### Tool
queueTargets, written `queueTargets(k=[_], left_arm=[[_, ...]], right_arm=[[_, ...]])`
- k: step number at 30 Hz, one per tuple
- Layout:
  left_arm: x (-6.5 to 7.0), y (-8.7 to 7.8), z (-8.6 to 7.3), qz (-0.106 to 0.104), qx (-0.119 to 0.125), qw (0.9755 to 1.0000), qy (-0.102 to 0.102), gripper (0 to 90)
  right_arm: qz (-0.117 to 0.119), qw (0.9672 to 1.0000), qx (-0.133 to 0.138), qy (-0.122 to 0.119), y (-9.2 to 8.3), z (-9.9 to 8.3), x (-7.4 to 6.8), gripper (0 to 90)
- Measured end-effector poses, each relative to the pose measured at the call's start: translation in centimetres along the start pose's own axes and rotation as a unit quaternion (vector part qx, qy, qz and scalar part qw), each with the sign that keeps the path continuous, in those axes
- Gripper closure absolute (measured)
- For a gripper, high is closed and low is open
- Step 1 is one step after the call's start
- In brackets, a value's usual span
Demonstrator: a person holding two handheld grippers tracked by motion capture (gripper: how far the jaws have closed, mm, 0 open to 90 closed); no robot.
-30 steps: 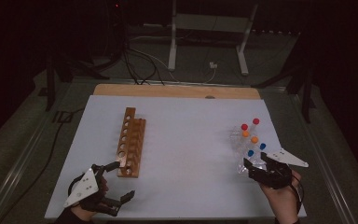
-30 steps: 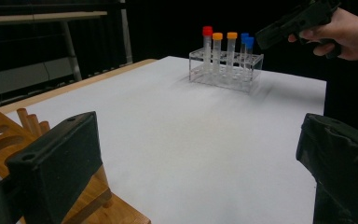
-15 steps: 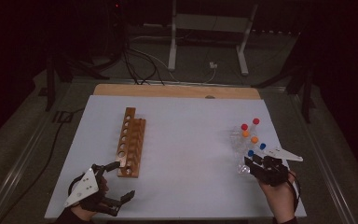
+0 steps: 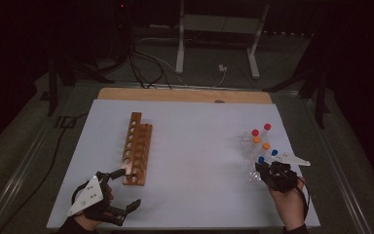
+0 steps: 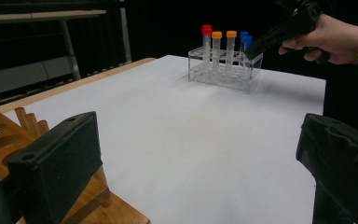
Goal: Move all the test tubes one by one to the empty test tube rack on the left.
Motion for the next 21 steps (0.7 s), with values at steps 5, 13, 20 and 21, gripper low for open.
queueTargets(k=[5,13,20,21], left_arm=[[0.0,0.0,0.0,0.002,0.000,1.0000,0.001,0.7],[0.0,0.0,0.0,0.002,-0.005,1.0000,0.000,0.7],[0.3,0.1,0.0,0.001,-0.009,1.0000,0.003,0.6],[0.3,0.1,0.0,0.000,-0.010,0.9999,0.002,0.7]], right_arm=[[-0.004,1.0000,0.001,-0.007,0.0,0.0,-0.1,76.7],[-0.009,0.9996,0.017,-0.020,-1.0,0.6,-0.3,76.8],[-0.012,0.9992,0.029,-0.023,-1.6,0.9,-0.2,76.8],[-0.015,0.9990,0.035,-0.026,-2.0,1.2,-0.2,76.8]])
Point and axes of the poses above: each handheld gripper's, and its own axes: y roughly forward along the jaws, z roughly out of its top, x roughly to its right, the point moved 3 cm from there along y, roughly forward along the jaws, and after that the axes turned 12 degrees about -y, right-handed, at the moved point
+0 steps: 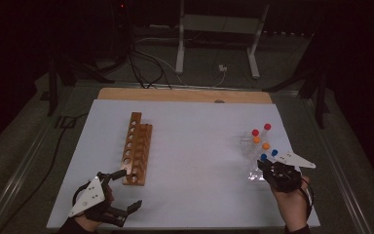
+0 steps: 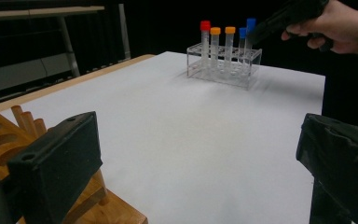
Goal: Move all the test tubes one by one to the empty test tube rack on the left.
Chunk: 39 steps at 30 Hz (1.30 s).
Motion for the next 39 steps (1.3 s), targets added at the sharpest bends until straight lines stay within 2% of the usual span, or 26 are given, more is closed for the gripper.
queueTargets(k=[7,10,13,16,20,25,31,32,33,36,39], left_arm=[[0.1,0.0,0.0,-0.001,-0.001,1.0000,-0.001,0.7],[0.1,0.0,0.0,-0.009,-0.004,0.9999,-0.006,0.7],[0.1,0.1,0.0,-0.007,-0.004,0.9999,-0.009,0.6],[0.1,0.0,0.1,-0.006,-0.006,0.9999,-0.008,0.7],[0.3,0.2,0.1,-0.016,-0.010,0.9997,-0.012,0.6],[0.5,0.3,0.2,-0.016,-0.014,0.9997,-0.008,0.7],[0.7,0.4,0.9,-0.002,-0.008,0.9999,-0.008,0.7],[0.8,0.4,1.1,-0.006,-0.005,0.9999,-0.007,0.7],[1.0,0.5,1.2,-0.009,-0.004,0.9999,-0.009,0.7],[1.3,0.7,1.8,-0.020,-0.014,0.9993,-0.027,0.7],[1.7,1.2,2.3,-0.024,-0.033,0.9987,-0.031,0.7]], right_arm=[[-0.006,0.9998,0.015,-0.008,-0.9,0.7,0.0,76.8],[-0.013,0.9995,0.025,-0.014,-1.5,1.2,-0.1,76.8],[-0.025,0.9987,0.037,-0.026,-2.0,1.7,-0.2,76.8],[-0.022,0.9983,0.045,-0.029,-2.3,2.0,-0.4,76.8],[-0.019,0.9973,0.060,-0.039,-2.9,2.7,-1.1,76.8],[0.007,0.9964,0.071,-0.046,-3.1,3.4,-2.3,76.8],[0.047,0.9950,0.063,-0.061,-1.9,3.5,-4.5,76.8],[0.055,0.9944,0.062,-0.065,-1.5,3.6,-5.1,76.8],[0.055,0.9944,0.062,-0.065,-1.5,3.6,-5.1,76.8],[0.069,0.9935,0.059,-0.070,-1.0,3.6,-5.9,76.8],[0.083,0.9920,0.058,-0.075,-0.6,3.8,-7.0,76.8]])
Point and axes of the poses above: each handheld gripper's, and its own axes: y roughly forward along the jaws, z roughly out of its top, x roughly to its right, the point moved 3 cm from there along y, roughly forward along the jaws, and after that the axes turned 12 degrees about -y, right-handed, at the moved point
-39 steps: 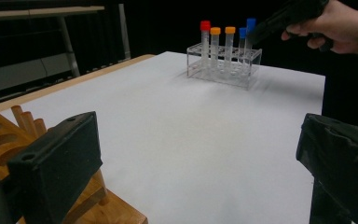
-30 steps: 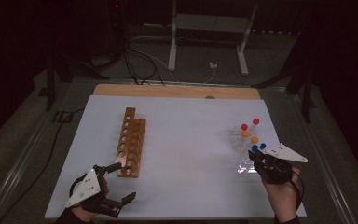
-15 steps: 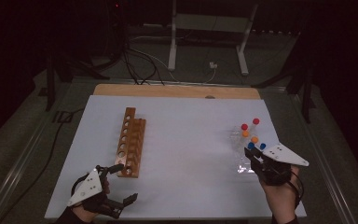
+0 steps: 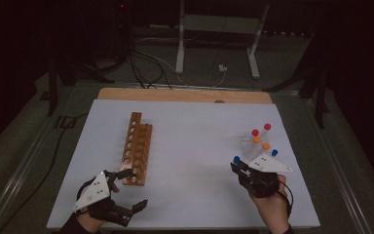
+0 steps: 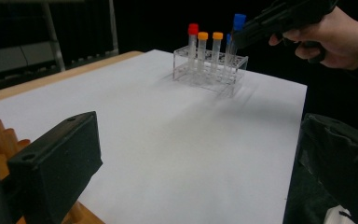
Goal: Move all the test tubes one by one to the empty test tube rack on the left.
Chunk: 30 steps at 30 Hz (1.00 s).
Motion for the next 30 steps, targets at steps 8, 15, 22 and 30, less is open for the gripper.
queueTargets(k=[8,15,22,30], left_arm=[[1.1,1.5,2.2,-0.023,-0.013,0.9995,-0.015,0.7],[1.8,3.5,3.9,-0.042,-0.036,0.9984,-0.008,0.7],[2.2,5.4,5.0,-0.053,-0.050,0.9973,-0.006,0.8],[2.9,7.7,6.4,-0.066,-0.048,0.9966,-0.004,1.6]], right_arm=[[0.023,0.9996,0.002,-0.017,0.9,0.8,-1.6,76.8],[0.035,0.9991,0.007,-0.022,1.1,1.1,-2.4,76.8],[0.048,0.9984,0.005,-0.029,1.4,1.0,-3.1,76.8],[0.059,0.9976,0.003,-0.036,1.9,1.2,-3.9,76.8]])
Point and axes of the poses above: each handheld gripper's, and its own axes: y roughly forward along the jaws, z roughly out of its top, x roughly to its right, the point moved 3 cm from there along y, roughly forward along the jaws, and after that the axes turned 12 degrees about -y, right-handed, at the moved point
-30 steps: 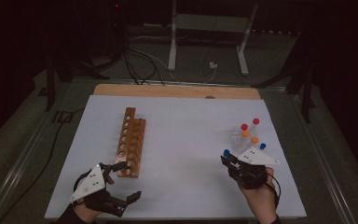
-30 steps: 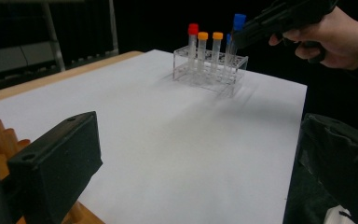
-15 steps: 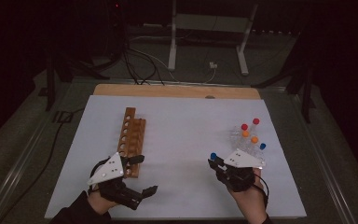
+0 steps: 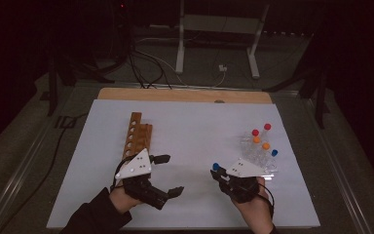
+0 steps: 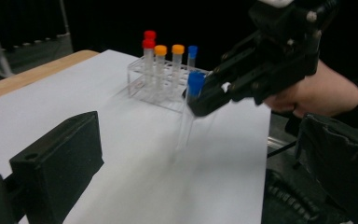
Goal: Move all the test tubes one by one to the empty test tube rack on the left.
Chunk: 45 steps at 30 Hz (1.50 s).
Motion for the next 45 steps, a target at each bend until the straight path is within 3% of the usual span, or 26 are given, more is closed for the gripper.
queueTargets(k=[9,12,15,20,37,45], left_arm=[[0.7,2.6,1.2,-0.013,-0.007,0.9999,0.006,7.6],[0.8,3.4,1.4,-0.011,-0.008,0.9999,0.005,16.3],[1.0,4.3,1.6,-0.016,-0.008,0.9998,0.006,17.1],[0.9,5.9,1.7,-0.006,-0.012,0.9998,0.011,27.4],[0.7,8.4,1.1,0.012,-0.035,0.9989,0.031,60.5],[1.0,8.8,0.9,0.003,-0.047,0.9980,0.042,75.4]], right_arm=[[0.013,0.9999,0.000,-0.006,0.3,0.1,-0.7,76.8],[0.014,0.9999,0.001,-0.008,0.3,0.2,-0.9,76.8],[0.015,0.9999,0.002,-0.007,0.2,0.2,-0.9,76.8],[0.017,0.9998,0.003,-0.007,0.2,0.2,-0.9,76.8],[0.018,0.9998,0.004,-0.006,0.1,0.2,-0.8,76.8],[0.016,0.9998,0.004,-0.005,0.1,0.2,-0.7,76.8]])
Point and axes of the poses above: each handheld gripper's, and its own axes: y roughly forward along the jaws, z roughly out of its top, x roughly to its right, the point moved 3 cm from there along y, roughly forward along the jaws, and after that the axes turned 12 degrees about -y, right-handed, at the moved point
